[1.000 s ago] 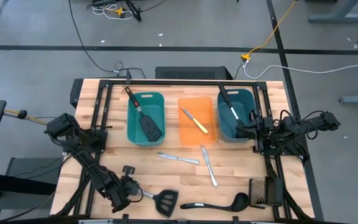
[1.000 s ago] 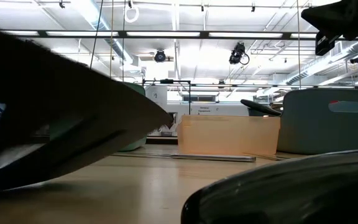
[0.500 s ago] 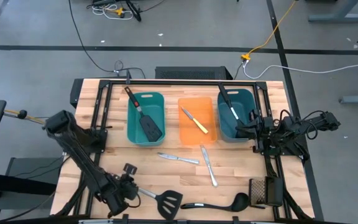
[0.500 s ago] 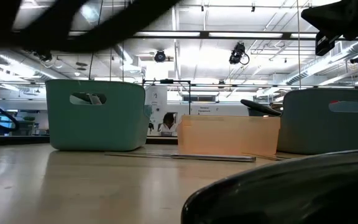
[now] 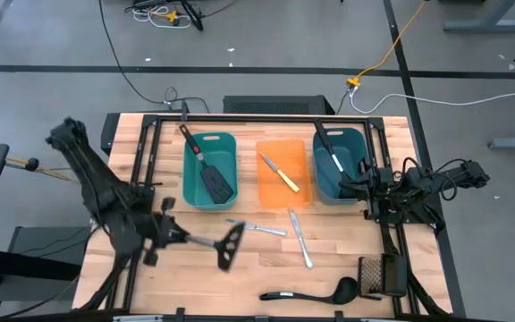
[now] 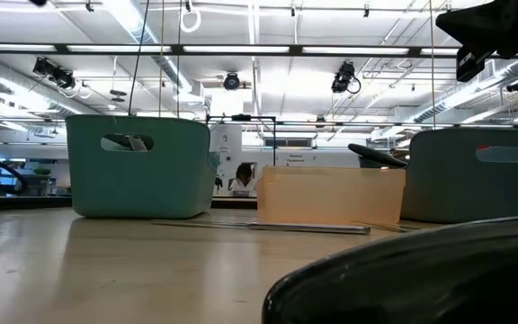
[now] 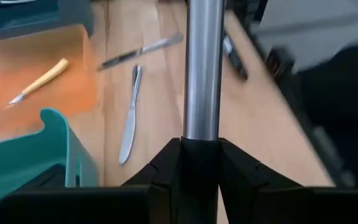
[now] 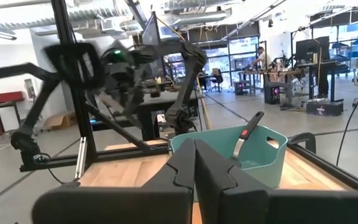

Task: Pick & Place Kitchen Items
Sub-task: Put the black spatula into the green bin

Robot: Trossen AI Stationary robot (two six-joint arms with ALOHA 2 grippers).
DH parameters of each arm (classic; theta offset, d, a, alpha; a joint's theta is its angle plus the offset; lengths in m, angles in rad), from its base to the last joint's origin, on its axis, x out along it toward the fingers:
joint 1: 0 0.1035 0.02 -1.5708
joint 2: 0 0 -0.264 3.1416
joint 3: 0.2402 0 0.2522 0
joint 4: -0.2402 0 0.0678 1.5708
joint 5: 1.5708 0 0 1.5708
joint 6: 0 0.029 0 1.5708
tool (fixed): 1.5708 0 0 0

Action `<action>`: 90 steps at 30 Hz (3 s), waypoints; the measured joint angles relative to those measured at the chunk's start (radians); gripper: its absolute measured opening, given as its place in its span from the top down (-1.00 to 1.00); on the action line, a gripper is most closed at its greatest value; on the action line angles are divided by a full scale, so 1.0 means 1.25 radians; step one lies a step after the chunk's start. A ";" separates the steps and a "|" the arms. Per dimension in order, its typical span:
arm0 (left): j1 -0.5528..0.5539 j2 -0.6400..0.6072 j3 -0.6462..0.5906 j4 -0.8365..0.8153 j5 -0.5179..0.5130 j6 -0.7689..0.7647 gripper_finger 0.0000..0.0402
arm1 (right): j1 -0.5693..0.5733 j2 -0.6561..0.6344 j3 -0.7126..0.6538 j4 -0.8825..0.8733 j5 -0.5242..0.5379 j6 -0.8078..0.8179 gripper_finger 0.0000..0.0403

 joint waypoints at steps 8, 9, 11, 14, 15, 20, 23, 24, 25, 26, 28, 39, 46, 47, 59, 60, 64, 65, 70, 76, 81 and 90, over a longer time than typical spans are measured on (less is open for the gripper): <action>-0.012 -0.246 -0.157 0.055 -0.045 -0.050 0.60 | 0.000 0.000 0.000 -0.002 0.000 0.003 0.96; -0.013 -0.258 -0.169 0.053 -0.051 -0.053 0.60 | 0.000 0.000 0.000 -0.002 0.000 0.003 0.96; -0.013 -0.281 -0.183 0.050 -0.057 -0.054 0.60 | 0.000 0.000 0.000 -0.002 0.000 0.003 0.96; -0.005 -0.294 -0.184 0.039 -0.072 -0.025 0.60 | 0.000 0.000 0.000 -0.002 0.000 0.003 0.96; 0.000 -0.293 -0.176 0.041 -0.086 -0.016 0.60 | 0.000 0.000 0.000 -0.002 -0.001 0.003 0.96; 0.050 -0.292 -0.104 0.003 -0.156 0.084 0.60 | 0.000 0.000 0.000 -0.007 0.000 0.002 0.96; 0.102 -0.284 -0.039 -0.026 -0.225 0.160 0.60 | 0.000 0.000 0.000 -0.008 0.000 0.002 0.96; 0.123 -0.278 -0.013 -0.032 -0.248 0.189 0.60 | 0.000 0.000 0.000 -0.008 0.000 0.002 0.96; 0.146 -0.272 0.015 -0.046 -0.267 0.218 0.60 | 0.000 0.000 0.000 -0.008 0.000 0.002 0.96; 0.170 -0.262 0.043 -0.064 -0.284 0.246 0.60 | 0.000 0.000 0.000 -0.008 0.000 0.002 0.96; 0.224 -0.238 0.100 -0.093 -0.311 0.307 0.60 | 0.000 0.000 0.000 -0.008 0.000 0.003 0.96; 0.565 -0.050 0.311 -0.230 -0.321 0.686 0.60 | 0.000 0.000 0.000 -0.020 0.000 0.010 0.96; 0.731 0.058 0.299 -0.231 -0.428 0.951 0.60 | 0.000 0.000 0.000 -0.028 0.000 0.018 0.96; 0.749 0.068 0.295 -0.234 -0.429 0.977 0.60 | 0.000 0.000 0.000 -0.032 0.000 0.018 0.96; 0.887 0.096 0.293 -0.261 -0.396 1.329 0.60 | 0.000 0.000 0.000 -0.057 -0.002 0.026 0.96; 0.892 0.096 0.293 -0.261 -0.396 1.346 0.60 | 0.000 0.000 0.000 -0.057 -0.002 0.027 0.96; 0.897 0.096 0.293 -0.272 -0.390 1.414 0.60 | 0.000 0.000 0.000 -0.057 -0.002 0.027 0.96; 0.897 0.096 0.293 -0.289 -0.381 1.419 0.60 | 0.000 0.000 0.000 -0.057 -0.002 0.027 0.96; 0.897 0.091 0.242 -0.313 -0.378 1.411 0.60 | 0.000 0.000 0.000 -0.057 -0.001 0.027 0.96; 0.882 0.069 0.107 -0.278 -0.370 1.452 0.60 | 0.000 0.000 0.000 -0.057 0.000 0.027 0.96; 0.854 0.069 0.051 -0.216 -0.357 1.480 0.60 | 0.000 0.000 0.000 -0.056 0.000 0.027 0.96; 0.836 0.067 -0.047 -0.131 -0.302 1.502 0.60 | 0.000 0.000 0.000 -0.056 0.000 0.027 0.96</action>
